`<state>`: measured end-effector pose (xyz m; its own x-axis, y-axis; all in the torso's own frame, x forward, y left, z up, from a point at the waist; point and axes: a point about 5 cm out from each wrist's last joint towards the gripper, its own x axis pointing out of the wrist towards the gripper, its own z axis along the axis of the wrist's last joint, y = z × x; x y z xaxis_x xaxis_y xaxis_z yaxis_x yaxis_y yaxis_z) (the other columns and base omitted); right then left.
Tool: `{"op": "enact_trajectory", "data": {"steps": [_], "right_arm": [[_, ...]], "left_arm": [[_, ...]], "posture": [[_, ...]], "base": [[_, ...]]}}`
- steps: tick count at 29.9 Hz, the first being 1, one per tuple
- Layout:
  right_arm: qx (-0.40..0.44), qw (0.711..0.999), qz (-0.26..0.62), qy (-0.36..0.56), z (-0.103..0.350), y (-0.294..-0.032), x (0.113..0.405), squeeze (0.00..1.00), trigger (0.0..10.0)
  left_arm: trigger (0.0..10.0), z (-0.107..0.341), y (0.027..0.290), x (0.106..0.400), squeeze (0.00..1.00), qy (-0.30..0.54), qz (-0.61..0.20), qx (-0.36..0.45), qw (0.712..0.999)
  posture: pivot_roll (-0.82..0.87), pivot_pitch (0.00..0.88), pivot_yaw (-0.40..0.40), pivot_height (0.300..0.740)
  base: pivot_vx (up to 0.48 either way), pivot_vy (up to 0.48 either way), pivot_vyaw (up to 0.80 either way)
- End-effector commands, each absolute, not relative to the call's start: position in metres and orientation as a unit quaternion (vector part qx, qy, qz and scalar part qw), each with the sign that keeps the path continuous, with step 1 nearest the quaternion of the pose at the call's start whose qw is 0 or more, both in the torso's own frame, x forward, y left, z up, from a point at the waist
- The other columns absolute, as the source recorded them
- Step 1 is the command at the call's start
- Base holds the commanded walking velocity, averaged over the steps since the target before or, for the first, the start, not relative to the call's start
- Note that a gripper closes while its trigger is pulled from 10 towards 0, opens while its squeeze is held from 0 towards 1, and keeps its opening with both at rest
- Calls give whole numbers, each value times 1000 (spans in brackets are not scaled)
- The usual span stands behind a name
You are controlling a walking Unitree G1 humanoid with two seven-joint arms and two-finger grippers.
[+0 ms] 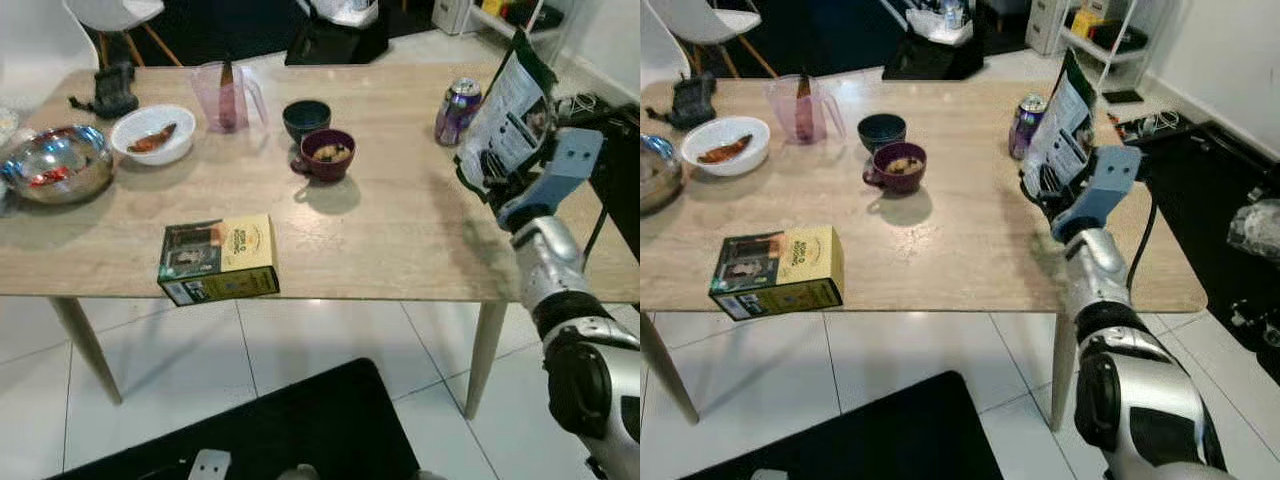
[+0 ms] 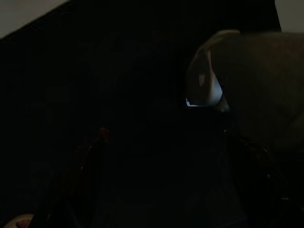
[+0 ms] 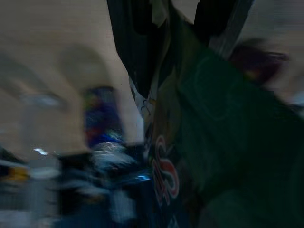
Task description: Restocking fridge
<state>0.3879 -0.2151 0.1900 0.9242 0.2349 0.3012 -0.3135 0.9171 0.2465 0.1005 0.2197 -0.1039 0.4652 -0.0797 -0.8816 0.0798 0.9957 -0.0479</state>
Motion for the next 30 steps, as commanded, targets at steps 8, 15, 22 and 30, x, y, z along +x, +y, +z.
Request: {"op": "enact_trajectory", "data": {"steps": [8, 15, 22, 30], "right_arm": [[143, 902, 380, -146, 183, -231, 354, 0, 10000], [146, 843, 510, -93, 163, -213, 332, 0, 10000], [144, 747, 649, 19, 133, -187, 297, 0, 10000], [6, 711, 667, 222, 63, -182, 267, 0, 10000]], "left_arm": [[10000, -106, 216, 101, 0, 533, -34, -7, 845], [10000, -107, 216, 101, 0, 539, -33, -2, 842], [10000, -108, 217, 98, 0, 545, -36, 4, 837], [10000, -108, 217, 95, 0, 551, -38, 10, 834]], "posture": [[28, 0, -7, 740], [26, 0, -3, 740], [25, 0, -2, 740], [29, 0, -6, 740]], "base": [[0, 0, 0], [0, 0, 0], [0, 0, 0], [0, 0, 0]]}}
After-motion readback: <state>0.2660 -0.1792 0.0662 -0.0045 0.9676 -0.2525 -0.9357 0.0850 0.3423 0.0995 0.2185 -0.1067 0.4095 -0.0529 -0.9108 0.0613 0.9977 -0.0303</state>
